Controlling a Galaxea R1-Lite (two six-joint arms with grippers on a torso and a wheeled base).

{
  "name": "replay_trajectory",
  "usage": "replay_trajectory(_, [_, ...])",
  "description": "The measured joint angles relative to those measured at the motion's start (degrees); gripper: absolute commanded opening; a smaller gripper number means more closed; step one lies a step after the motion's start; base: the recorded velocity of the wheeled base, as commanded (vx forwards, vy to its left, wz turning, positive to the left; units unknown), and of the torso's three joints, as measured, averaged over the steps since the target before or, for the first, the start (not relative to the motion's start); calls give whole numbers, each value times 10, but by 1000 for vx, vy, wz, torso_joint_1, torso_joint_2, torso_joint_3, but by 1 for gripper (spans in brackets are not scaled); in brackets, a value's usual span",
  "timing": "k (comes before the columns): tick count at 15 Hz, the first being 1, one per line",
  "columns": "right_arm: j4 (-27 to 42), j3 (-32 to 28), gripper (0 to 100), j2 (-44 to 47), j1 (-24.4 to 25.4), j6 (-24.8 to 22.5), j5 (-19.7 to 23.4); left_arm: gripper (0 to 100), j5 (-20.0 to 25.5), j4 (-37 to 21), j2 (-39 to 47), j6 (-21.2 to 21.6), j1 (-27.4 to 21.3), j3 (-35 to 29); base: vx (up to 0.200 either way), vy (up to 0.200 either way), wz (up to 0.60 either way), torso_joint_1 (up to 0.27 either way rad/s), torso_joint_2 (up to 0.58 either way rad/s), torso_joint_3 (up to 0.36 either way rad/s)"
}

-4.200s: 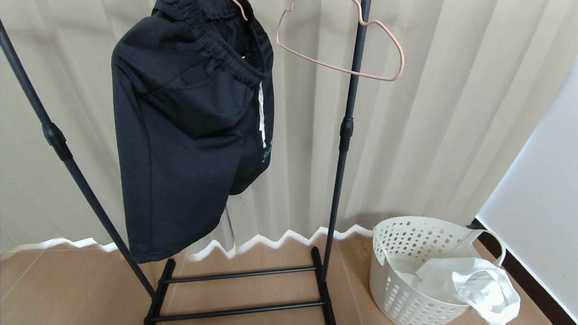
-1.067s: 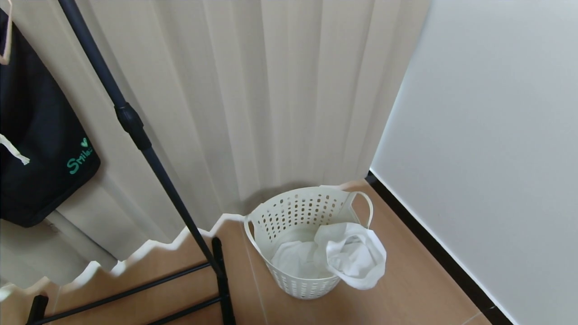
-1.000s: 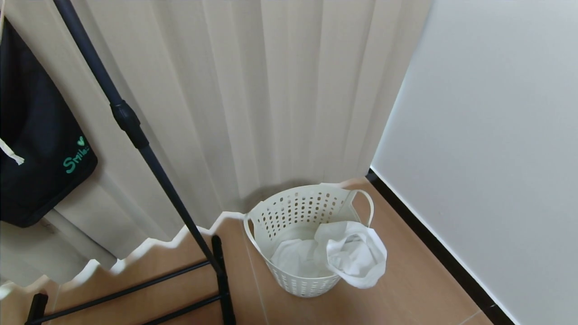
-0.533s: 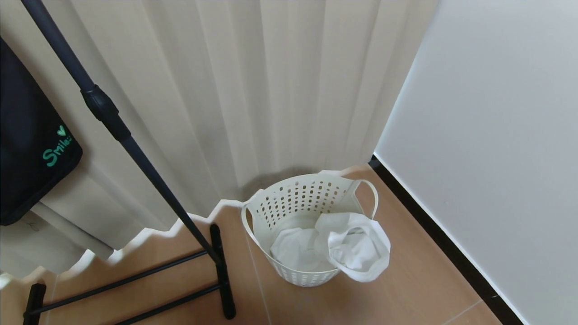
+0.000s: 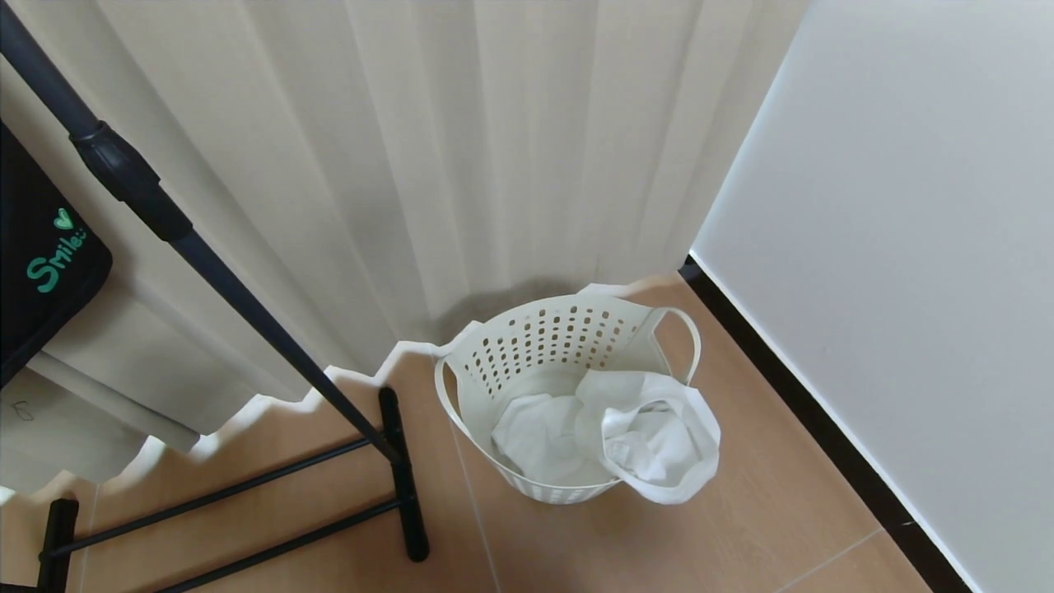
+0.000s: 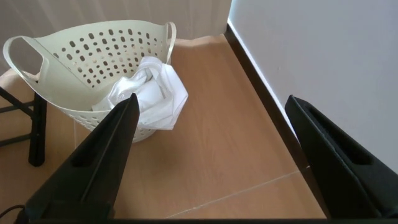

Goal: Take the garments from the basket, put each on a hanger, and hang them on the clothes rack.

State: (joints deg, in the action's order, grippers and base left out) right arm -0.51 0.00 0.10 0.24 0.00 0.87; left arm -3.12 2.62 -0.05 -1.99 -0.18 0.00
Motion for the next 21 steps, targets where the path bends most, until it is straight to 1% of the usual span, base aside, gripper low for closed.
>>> replay_trajectory(2, [3,0,100,1,0,-3,-5,100,0,0,0,-1,0,0,0,0,0,0,0,0])
replay_trajectory(5, [7,0,100,11,1,-27,-2,100,0,1,0,-1,0,0,0,0,0,0,0,0])
replay_trajectory(6, [6,0,100,22,2,-43,3,100,0,1,0,-1,0,0,0,0,0,0,0,0])
replay_trajectory(8, [3,-2,100,76,8,-81,20,100,0,1,0,-1,0,0,0,0,0,0,0,0])
replay_trajectory(11, [0,-28,100,219,38,-163,39,100,0,1,0,-1,0,0,0,0,0,0,0,0])
replay_trajectory(13, [-1,-64,100,334,85,-250,33,100,0,1,0,-1,0,0,0,0,0,0,0,0])
replay_trajectory(15, [-4,-113,100,436,129,-343,6,100,0,1,0,-1,0,0,0,0,0,0,0,0])
replay_trajectory(17, [-5,-175,100,538,170,-426,-49,100,0,1,0,-1,0,0,0,0,0,0,0,0])
replay_trajectory(18, [-6,-209,100,585,190,-457,-81,100,0,1,0,-1,0,0,0,0,0,0,0,0])
replay_trajectory(19, [-6,-247,100,634,213,-478,-114,100,0,1,0,-1,0,0,0,0,0,0,0,0])
replay_trajectory(21, [-6,-316,100,725,255,-496,-185,100,0,1,0,-1,0,0,0,0,0,0,0,0])
